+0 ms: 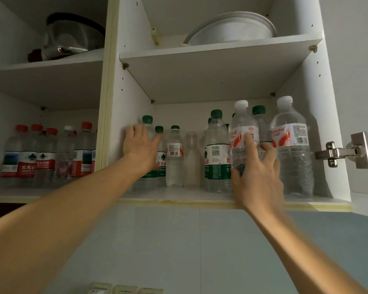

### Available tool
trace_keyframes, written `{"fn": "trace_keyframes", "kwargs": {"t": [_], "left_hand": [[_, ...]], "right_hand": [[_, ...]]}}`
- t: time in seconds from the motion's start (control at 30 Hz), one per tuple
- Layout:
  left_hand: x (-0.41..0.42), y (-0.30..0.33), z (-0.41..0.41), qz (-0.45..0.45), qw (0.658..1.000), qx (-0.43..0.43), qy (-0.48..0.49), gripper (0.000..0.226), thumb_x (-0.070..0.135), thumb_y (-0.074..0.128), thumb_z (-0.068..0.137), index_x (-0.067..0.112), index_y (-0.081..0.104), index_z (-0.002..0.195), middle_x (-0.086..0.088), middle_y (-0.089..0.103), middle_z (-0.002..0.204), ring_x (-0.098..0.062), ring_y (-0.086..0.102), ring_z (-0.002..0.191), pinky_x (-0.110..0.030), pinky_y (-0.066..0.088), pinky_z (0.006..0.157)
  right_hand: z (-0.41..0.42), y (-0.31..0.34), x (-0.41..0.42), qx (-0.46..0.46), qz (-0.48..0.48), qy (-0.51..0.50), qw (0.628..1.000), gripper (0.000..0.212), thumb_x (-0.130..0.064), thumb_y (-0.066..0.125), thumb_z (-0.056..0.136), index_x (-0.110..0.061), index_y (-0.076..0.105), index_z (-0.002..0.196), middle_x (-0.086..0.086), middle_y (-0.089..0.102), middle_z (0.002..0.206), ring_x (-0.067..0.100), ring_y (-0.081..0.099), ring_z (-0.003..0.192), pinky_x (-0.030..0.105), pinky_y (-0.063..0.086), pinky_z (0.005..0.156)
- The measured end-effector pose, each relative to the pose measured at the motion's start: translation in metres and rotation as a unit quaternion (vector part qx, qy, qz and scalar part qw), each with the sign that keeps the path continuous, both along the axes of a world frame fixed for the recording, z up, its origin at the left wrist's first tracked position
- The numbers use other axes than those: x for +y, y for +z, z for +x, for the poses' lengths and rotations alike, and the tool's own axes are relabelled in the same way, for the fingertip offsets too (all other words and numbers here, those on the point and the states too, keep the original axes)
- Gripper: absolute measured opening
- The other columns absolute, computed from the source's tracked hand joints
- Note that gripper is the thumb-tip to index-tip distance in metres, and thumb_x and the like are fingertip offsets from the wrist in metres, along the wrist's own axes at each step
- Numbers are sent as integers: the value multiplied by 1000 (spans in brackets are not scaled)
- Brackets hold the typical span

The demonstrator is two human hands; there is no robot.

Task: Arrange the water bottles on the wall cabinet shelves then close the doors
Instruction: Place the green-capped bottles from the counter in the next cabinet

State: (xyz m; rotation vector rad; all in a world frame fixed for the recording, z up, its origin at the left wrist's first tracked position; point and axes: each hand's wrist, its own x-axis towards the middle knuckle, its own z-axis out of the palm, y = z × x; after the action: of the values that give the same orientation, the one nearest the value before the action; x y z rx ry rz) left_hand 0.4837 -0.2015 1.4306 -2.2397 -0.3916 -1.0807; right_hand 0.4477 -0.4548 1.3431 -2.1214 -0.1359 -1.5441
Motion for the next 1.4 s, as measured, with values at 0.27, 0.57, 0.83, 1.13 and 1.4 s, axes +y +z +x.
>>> {"fn": "trace_keyframes", "kwargs": {"t": [0.27,0.57,0.83,1.13,1.4], "left_hand": [[-55,-3,-3,-218,881,-32,-419,76,56,65,89,19,37,149,-10,42,148,-28,42,133,-47,41,109],[-105,-1,17,-556,571,121,-591,83,25,79,84,21,31,151,-9,55,141,-26,58,123,-54,50,103],[-94,3,7,-524,596,118,-597,98,21,78,86,43,13,157,-12,48,148,-31,62,118,-55,61,81],[-31,12,0,-414,746,75,-516,114,23,78,87,39,-10,158,-13,38,157,-20,60,102,-37,59,79],[-8,14,11,-271,866,51,-418,102,47,76,83,44,6,158,-15,43,151,-34,36,138,-55,31,114]], "right_hand": [[0,-3,3,0,24,-18,1000,85,-21,68,88,-28,18,156,14,34,145,39,46,123,53,55,79],[2,-1,4,18,54,-33,998,79,-34,66,89,-17,24,154,16,46,139,37,50,120,47,52,78],[-1,2,0,27,28,46,998,79,-38,63,93,-18,20,156,14,48,142,35,55,121,47,50,89],[0,24,4,146,-9,185,972,87,-45,73,87,-28,21,155,0,64,133,25,65,114,46,52,95],[13,51,36,246,-45,282,926,77,-23,79,86,-30,35,149,-5,61,136,23,60,122,45,51,104]]}}
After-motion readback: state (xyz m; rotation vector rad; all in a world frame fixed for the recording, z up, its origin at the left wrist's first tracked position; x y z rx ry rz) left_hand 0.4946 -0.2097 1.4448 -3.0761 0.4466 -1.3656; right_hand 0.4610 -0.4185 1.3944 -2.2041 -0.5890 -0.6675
